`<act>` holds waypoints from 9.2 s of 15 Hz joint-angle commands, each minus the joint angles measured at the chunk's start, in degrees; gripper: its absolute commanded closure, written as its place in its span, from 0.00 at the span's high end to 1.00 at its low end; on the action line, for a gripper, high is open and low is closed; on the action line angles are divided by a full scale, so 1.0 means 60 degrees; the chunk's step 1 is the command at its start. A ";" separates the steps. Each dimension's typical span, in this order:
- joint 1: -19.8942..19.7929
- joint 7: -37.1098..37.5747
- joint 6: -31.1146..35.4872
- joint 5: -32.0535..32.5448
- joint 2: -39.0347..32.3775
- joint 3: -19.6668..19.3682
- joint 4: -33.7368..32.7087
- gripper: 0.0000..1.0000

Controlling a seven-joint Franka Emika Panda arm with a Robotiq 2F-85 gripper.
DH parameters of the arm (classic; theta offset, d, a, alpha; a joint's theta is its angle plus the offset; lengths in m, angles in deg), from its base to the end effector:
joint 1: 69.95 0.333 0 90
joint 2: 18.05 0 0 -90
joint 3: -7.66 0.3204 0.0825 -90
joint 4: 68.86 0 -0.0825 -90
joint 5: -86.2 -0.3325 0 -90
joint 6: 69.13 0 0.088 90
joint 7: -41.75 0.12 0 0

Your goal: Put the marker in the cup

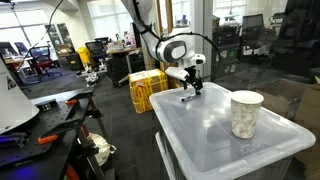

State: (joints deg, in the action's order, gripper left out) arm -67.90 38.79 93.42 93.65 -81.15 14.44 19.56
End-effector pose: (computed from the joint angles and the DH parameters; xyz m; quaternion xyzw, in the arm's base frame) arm 0.6580 0.0950 0.0544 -0.9868 -0.1245 -0.0998 0.0288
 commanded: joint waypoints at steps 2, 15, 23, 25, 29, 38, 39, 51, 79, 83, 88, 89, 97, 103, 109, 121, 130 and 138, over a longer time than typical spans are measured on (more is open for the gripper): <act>0.0041 -0.0281 -0.1139 -0.0412 -0.0615 0.0088 -0.1272 1.00; 0.0225 -0.0319 -0.2575 -0.0526 -0.1833 0.0045 -0.3377 0.63; 0.0268 -0.0279 -0.2716 -0.0546 -0.2000 0.0010 -0.3825 0.02; 0.0301 -0.0161 -0.2648 -0.0535 -0.1891 -0.0069 -0.3681 0.05; 0.0397 0.0417 -0.2343 -0.0185 -0.1426 -0.0279 -0.3028 0.05; 0.1640 0.2083 -0.1302 0.0142 -0.0018 -0.1776 -0.1108 0.05; 0.1891 0.2342 -0.1088 0.0172 0.0172 -0.2048 -0.0806 0.05; 0.4787 0.4911 0.0592 0.0251 0.1049 -0.5154 0.1529 0.05; 0.9392 0.9823 0.1172 -0.1527 -0.2036 -1.0938 0.2767 0.05; 0.9877 1.0281 0.1047 -0.1721 -0.2602 -1.1495 0.2883 0.05; 1.0389 1.0836 0.0953 -0.1942 -0.3314 -1.2124 0.3144 0.05; 1.0473 1.0951 0.0921 -0.2001 -0.3447 -1.2238 0.3213 0.05; 1.0732 1.2586 0.0974 -0.0543 -0.3521 -1.2872 0.4127 0.05; 1.0576 1.3787 0.1071 0.0771 -0.3520 -1.3206 0.4544 0.05; 1.0274 1.5172 0.1070 0.2307 -0.3519 -1.3428 0.4455 0.05; 0.9518 2.0054 0.0765 0.6760 -0.3520 -1.3425 0.3435 0.05; 0.8874 2.3195 0.0237 0.9376 -0.3523 -1.3006 0.2665 0.05; 0.8464 2.4978 -0.0210 1.0879 -0.3529 -1.2550 0.2218 0.05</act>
State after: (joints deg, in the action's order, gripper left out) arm -16.02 183.88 94.99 154.78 -102.32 -61.81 34.85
